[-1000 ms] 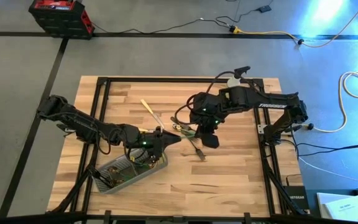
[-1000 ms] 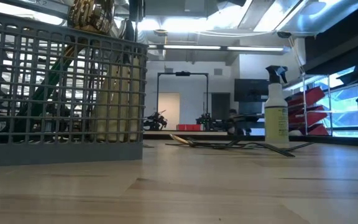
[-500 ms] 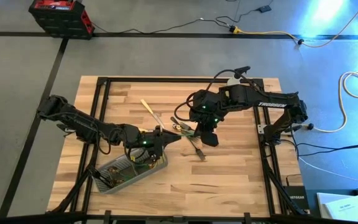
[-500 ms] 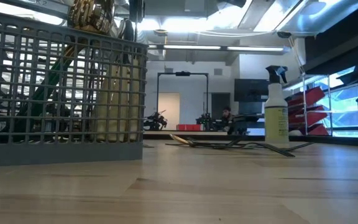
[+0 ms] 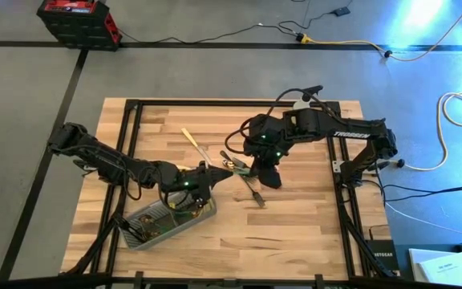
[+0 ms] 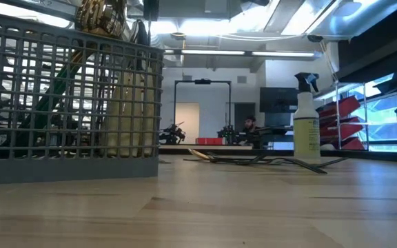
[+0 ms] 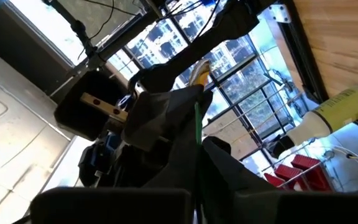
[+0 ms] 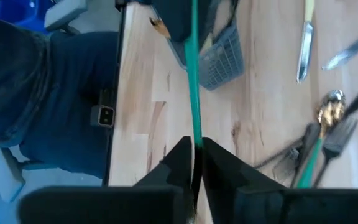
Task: Sort silverware
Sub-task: Put the spoon into the silverware tray
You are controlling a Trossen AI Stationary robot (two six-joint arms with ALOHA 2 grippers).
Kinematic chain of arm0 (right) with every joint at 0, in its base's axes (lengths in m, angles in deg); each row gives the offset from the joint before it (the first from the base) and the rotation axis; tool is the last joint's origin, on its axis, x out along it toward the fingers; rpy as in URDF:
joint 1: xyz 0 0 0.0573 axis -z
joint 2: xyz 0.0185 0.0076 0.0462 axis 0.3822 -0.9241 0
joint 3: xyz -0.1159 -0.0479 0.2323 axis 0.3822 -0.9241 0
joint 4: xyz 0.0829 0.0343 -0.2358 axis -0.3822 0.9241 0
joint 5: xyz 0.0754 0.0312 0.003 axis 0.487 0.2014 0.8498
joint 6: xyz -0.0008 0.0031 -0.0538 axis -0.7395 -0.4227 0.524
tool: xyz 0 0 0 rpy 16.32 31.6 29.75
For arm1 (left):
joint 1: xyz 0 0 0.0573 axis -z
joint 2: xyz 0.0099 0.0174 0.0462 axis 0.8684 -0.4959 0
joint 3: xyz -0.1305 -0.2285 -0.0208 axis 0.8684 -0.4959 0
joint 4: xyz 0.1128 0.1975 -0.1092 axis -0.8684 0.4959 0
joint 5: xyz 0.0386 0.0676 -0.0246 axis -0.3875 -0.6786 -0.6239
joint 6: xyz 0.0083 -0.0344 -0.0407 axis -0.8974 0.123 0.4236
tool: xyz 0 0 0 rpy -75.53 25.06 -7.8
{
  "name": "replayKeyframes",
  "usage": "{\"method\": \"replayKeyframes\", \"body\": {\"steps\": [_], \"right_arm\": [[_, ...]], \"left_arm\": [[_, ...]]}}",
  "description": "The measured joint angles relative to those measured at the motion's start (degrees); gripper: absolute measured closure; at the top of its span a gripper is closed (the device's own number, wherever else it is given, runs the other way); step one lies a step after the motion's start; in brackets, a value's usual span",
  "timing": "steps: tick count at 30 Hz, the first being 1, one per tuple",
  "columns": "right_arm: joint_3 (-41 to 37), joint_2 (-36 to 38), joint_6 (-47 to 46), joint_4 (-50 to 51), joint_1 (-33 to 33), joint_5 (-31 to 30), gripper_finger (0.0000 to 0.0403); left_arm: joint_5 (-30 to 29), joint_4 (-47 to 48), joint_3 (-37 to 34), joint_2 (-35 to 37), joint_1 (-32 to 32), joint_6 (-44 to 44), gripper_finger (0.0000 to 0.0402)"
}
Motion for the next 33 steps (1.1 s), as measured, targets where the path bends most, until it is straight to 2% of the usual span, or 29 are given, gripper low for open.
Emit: {"method": "replayKeyframes", "body": {"steps": [9, 13, 17, 21, 23, 27, 33], "right_arm": [[2.34, -0.11, -0.21, -2.03, 0.0, -0.04, 0.0231], [8.91, -0.11, 4.28, -2.06, -0.04, -2.7, 0.0177], [17.52, -0.1, 10.48, -0.45, -2.08, -9.19, 0.0157], [24.96, -0.02, 23.63, 4.24, -7.51, -22.09, 0.0155], [26.87, 0.02, 28.73, 4.76, -10.88, -28.89, 0.0155], [27.52, 0.0, 32.44, 4.32, -17.35, -42.66, 0.0155], [24.98, -0.45, 33.54, 7.39, -24.68, -65.15, 0.0155]], "left_arm": [[-0.36, 0.12, 0.09, 0.07, -0.02, -0.01, 0.0402], [-0.39, 0.11, 0.09, 0.07, -0.02, 1.39, 0.0402], [0.05, -6.23, 0.09, 0.05, 0.7, 7.89, 0.0401], [0.29, -14.48, 0.12, 1.43, 0.74, 9.99, 0.0401], [-0.66, -16.51, 0.76, 2.72, 0.72, 13.91, 0.0401], [-2.57, -15.75, 1.89, 7.5, 1.44, 26.43, 0.0402], [-4.94, -7.94, 1.98, 16.37, 5.87, 45.34, 0.0401]]}}
